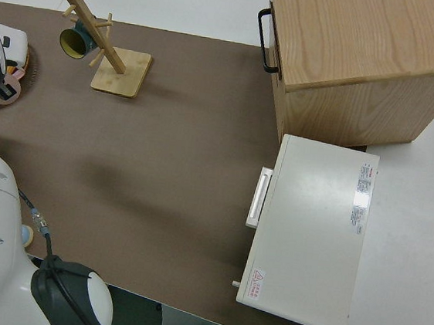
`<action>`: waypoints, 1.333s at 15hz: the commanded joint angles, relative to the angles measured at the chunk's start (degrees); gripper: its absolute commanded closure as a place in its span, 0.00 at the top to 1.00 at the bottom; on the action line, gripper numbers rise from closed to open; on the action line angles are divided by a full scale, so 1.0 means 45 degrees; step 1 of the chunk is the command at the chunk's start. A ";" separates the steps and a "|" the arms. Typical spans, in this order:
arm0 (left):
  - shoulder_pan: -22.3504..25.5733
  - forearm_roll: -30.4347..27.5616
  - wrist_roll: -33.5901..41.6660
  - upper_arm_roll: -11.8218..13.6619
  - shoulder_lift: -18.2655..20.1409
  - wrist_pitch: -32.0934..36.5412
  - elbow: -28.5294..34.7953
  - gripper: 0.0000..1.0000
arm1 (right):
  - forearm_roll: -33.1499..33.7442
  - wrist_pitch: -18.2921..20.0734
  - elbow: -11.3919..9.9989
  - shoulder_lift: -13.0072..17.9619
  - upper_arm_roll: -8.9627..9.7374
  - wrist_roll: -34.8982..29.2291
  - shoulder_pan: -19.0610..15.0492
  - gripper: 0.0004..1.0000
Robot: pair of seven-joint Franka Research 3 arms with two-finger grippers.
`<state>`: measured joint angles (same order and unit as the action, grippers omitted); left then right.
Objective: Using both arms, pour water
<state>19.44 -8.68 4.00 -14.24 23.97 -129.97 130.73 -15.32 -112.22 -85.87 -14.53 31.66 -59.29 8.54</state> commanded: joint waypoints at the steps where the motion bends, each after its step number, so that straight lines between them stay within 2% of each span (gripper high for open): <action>1: -0.0316 -0.0044 -0.0069 0.0216 0.1000 -0.0394 0.1007 0.00 | 0.0162 -0.1543 0.0019 -0.0968 0.0114 -0.0983 0.0835 0.03; 3: -0.0336 -0.0064 -0.0011 0.0294 0.1078 -0.0375 0.1067 0.00 | 0.0590 -0.1876 0.0117 -0.1436 0.0114 -0.1295 0.1206 0.03; 10: -0.0414 -0.0103 -0.0049 0.0294 0.1371 -0.0023 0.1359 0.00 | 0.2076 -0.4122 0.0136 -0.3311 0.0094 -0.2234 0.2359 0.03; 12: -0.0433 -0.0103 -0.0069 0.0294 0.1546 -0.0023 0.1515 0.00 | 0.2718 -0.4552 0.0369 -0.3819 0.0094 -0.2662 0.2575 0.03; 18: -0.0512 -0.0103 -0.0030 0.0294 0.1528 -0.0101 0.1750 0.00 | 0.3424 -0.4709 0.0371 -0.4387 0.0094 -0.2840 0.2673 0.03; 20: -0.0609 -0.0103 -0.0030 0.0294 0.1528 -0.0121 0.1809 0.00 | 0.3542 -0.5371 0.0371 -0.4602 0.0094 -0.2859 0.2771 0.03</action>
<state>18.26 -8.74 3.98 -13.80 28.47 -129.97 137.52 -1.60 -132.84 -85.45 -33.10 31.69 -70.38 20.30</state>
